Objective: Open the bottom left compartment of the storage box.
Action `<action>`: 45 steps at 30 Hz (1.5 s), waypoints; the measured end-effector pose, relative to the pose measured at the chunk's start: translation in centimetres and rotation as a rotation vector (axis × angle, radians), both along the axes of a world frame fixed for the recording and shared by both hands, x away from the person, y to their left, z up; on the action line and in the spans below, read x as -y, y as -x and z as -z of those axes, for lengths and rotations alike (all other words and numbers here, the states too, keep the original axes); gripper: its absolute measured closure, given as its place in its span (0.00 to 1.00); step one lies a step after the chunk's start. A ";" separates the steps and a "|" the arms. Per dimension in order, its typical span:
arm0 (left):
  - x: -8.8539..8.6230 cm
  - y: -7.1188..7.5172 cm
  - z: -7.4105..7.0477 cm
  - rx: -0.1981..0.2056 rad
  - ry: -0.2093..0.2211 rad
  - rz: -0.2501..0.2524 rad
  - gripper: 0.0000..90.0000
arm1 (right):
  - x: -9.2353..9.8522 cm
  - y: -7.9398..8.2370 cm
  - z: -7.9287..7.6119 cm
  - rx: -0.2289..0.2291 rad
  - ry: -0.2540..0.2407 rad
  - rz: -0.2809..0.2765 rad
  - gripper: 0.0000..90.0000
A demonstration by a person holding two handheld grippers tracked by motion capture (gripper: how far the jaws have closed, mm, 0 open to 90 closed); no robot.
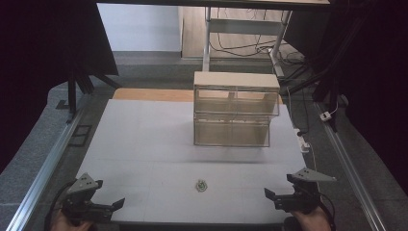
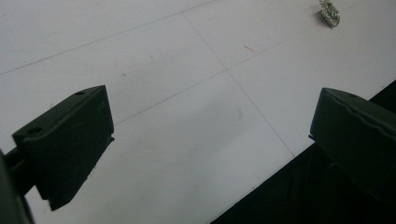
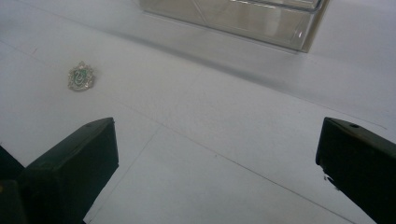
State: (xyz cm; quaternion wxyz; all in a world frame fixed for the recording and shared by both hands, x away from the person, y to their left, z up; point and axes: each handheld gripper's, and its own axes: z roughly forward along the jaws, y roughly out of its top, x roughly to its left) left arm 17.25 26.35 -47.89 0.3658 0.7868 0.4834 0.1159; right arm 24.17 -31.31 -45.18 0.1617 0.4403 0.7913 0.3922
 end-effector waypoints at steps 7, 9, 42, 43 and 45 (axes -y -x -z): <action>0.0 -0.1 0.0 0.002 0.003 -0.005 0.00 | 0.0 -0.1 0.0 -0.010 -0.001 -0.003 0.00; -0.1 -0.1 -0.1 0.015 0.009 -0.007 0.00 | -0.1 -0.1 0.0 -0.013 0.002 -0.002 0.00; 0.1 -0.6 0.1 -0.013 0.011 0.000 0.00 | -0.9 -0.3 -0.3 0.046 0.051 -0.031 0.00; 0.1 -0.6 0.1 -0.015 0.013 -0.001 0.00 | -0.9 -0.4 -0.4 0.047 0.058 -0.032 0.00; 0.1 -0.6 0.1 -0.016 0.014 -0.001 0.00 | -1.1 -0.6 -0.4 0.053 0.060 -0.031 0.00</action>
